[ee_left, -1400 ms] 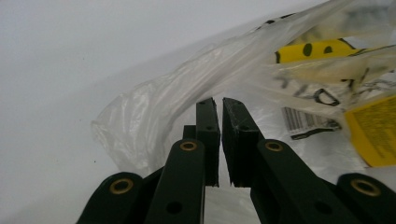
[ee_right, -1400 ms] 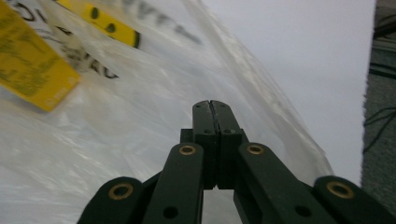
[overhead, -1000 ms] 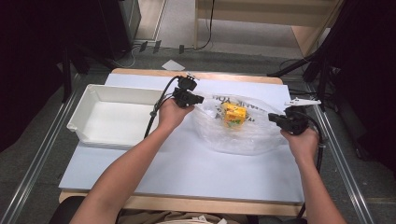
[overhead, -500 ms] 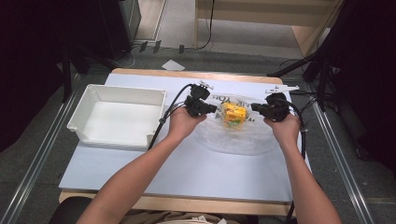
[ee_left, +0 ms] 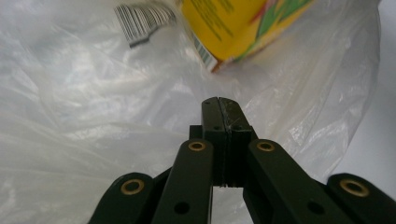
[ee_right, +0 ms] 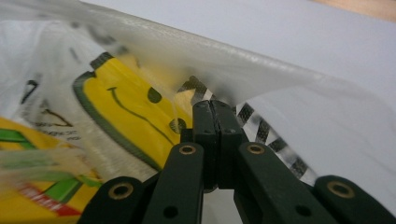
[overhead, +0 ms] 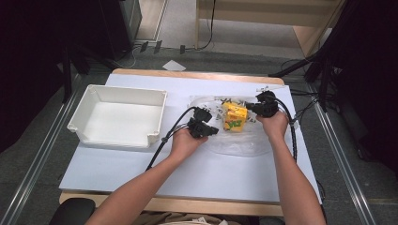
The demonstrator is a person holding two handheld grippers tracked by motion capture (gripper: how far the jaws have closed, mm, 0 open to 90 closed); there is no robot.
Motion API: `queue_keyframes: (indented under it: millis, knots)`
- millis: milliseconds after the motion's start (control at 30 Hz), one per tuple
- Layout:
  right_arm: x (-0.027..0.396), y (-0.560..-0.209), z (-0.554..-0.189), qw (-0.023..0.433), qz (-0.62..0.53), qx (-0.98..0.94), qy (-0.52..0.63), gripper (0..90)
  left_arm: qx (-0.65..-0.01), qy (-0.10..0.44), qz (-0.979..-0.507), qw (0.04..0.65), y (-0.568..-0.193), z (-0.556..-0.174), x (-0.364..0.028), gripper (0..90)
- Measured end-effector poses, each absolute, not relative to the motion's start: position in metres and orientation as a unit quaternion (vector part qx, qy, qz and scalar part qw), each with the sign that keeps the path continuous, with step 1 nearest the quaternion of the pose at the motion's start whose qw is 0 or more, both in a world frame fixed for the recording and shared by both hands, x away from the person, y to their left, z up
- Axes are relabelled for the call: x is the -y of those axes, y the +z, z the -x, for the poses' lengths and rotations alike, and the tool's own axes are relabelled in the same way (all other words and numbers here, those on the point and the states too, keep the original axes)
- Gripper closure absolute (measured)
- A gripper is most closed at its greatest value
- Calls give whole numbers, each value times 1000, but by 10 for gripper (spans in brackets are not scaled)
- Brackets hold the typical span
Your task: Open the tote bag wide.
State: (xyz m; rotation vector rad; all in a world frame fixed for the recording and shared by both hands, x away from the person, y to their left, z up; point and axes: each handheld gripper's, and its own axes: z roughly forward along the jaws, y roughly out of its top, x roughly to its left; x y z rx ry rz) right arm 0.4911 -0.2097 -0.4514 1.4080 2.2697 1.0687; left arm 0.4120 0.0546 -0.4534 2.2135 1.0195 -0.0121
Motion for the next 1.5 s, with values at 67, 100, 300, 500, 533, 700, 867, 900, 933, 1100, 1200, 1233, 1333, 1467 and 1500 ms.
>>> queue_keyframes:
  millis: [67, 100, 300, 500, 533, 700, 867, 900, 933, 1100, 1200, 1233, 1333, 1467, 1500]
  knots:
    - [209, -456, -493, 133, -492, -779, 365, 900, -387, -4, -854, 348, -455, -408, -57, 900]
    - [209, -458, -494, 135, -491, -778, 367, 900, -387, -4, -853, 349, -455, -406, -58, 900]
    - [208, -462, -497, 142, -496, -768, 381, 900, -378, 0, -854, 358, -456, -401, -63, 900]
    - [205, -464, -502, 137, -494, -771, 378, 900, -368, 2, -865, 342, -465, -394, -64, 900]
    - [204, -464, -503, 141, -494, -771, 376, 900, -364, 3, -866, 343, -465, -392, -65, 900]
    - [200, -461, -511, 152, -493, -771, 373, 900, -355, -5, -871, 339, -464, -381, -75, 900]
    - [202, -464, -520, 150, -505, -775, 350, 900, -345, -13, -876, 336, -462, -371, -84, 900]
    - [202, -464, -520, 148, -508, -773, 350, 900, -343, -14, -875, 340, -462, -371, -85, 900]
    - [202, -463, -520, 146, -508, -773, 352, 900, -344, -15, -873, 344, -460, -372, -85, 900]
    - [201, -451, -511, 135, -503, -768, 372, 900, -346, -17, -861, 373, -440, -379, -84, 900]
    - [201, -441, -500, 138, -490, -769, 387, 900, -344, -9, -855, 388, -424, -383, -83, 900]
    - [202, -437, -495, 137, -490, -768, 389, 900, -345, -5, -853, 393, -419, -386, -83, 900]
    - [205, -426, -482, 143, -478, -769, 399, 900, -345, 5, -846, 407, -403, -396, -82, 900]
    - [208, -412, -459, 146, -463, -771, 413, 900, -349, 22, -839, 417, -389, -417, -73, 900]
    - [209, -410, -452, 148, -461, -772, 412, 900, -351, 26, -839, 415, -388, -424, -71, 900]
